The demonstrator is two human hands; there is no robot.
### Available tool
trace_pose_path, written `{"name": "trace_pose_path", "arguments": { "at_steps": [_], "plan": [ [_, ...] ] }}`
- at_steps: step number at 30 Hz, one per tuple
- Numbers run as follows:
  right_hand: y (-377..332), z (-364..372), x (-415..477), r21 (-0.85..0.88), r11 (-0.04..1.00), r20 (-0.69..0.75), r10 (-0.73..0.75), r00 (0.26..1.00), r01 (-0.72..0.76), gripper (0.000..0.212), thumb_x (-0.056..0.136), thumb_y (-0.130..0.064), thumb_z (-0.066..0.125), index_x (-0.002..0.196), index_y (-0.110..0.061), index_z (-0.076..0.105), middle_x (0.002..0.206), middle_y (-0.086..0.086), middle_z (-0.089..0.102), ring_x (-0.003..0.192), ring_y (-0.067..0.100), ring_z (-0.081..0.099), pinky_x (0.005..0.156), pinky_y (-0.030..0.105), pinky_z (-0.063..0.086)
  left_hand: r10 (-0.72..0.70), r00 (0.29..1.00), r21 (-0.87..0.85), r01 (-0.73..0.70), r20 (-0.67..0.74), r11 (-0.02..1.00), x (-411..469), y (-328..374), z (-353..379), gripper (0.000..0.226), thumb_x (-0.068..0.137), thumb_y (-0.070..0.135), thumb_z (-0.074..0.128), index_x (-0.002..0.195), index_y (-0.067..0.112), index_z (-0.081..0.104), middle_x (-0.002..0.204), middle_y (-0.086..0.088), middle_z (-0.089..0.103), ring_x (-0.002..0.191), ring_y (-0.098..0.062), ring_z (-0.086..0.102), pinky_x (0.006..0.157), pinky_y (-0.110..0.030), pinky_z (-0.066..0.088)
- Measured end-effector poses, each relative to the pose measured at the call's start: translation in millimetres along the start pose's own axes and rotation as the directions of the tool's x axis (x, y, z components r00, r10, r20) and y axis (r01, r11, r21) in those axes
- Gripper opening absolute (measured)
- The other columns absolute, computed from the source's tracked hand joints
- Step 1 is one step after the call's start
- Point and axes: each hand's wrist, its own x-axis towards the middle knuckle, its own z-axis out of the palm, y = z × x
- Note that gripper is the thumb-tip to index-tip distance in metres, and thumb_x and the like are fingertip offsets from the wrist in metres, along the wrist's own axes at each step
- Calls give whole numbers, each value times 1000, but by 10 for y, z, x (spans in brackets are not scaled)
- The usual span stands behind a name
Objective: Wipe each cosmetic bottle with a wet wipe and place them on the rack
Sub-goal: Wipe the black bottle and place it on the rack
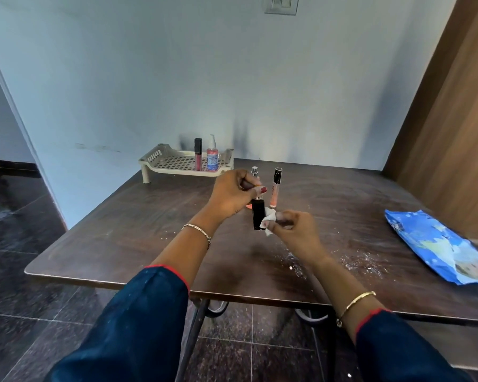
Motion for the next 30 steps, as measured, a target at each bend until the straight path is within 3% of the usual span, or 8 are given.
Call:
{"name": "trace_pose_path", "arguments": {
  "at_steps": [4,8,13,18,21,25,27,30],
  "plan": [
    [-56,55,-216,231,973,-145,23,989,11,25,74,-18,80,96,-6,74,89,2,74,77,10,66,73,28,53,-121,992,-205,114,-23,972,-117,124,-27,8,80,8,73,82,9,65,83,-13,69,77,-23,69,73,-39,60],
    [-176,118,-369,276,961,-231,71,970,-4,34,74,-22,80,104,-11,72,92,-3,73,78,5,68,74,25,55,-211,977,-431,184,-14,883,-261,211,-18,10,82,8,71,88,3,65,77,-9,66,61,-6,66,55,-21,56],
    [-314,100,-615,-166,959,-389,-278,878,230,27,87,-19,66,111,-6,69,94,-2,71,83,-2,61,76,6,41,-300,953,-573,226,-36,787,-355,290,-25,6,81,6,71,80,5,64,70,-6,64,56,-7,64,50,-20,54],
    [-120,-29,-672,-492,666,-205,-714,669,560,32,94,-20,52,121,-9,65,131,3,59,121,10,55,93,22,48,-325,946,-588,255,-14,768,-380,234,-55,5,79,10,73,78,10,67,67,-3,69,57,-6,66,60,-23,58],
    [-144,-105,-710,-465,693,-195,-687,700,551,33,95,-24,48,117,-7,67,129,2,60,118,8,56,95,16,43,-287,958,-629,237,24,741,-406,191,-45,3,80,8,70,82,8,68,61,0,68,56,-4,64,55,-20,57],
    [-342,-86,-669,-347,864,-152,-437,887,366,44,98,-37,35,121,-12,63,116,1,68,103,9,61,82,2,36,-167,981,-619,192,99,762,-432,164,41,8,83,4,65,91,4,68,61,2,68,59,-4,64,55,-19,55],
    [-397,-72,-595,-277,904,-163,-379,911,327,40,100,-36,34,113,-13,65,86,-4,66,73,5,55,62,7,33,-140,983,-615,182,116,767,-434,140,74,10,83,5,65,92,6,69,69,2,71,65,-4,66,63,-21,58],
    [-389,-70,-535,-133,945,-177,-319,931,298,30,99,-28,44,108,-12,68,73,-19,56,64,1,50,59,17,36,-121,987,-627,160,105,762,-416,92,66,13,81,8,67,93,10,71,79,-2,72,74,-8,67,73,-27,55]
  ]
}}
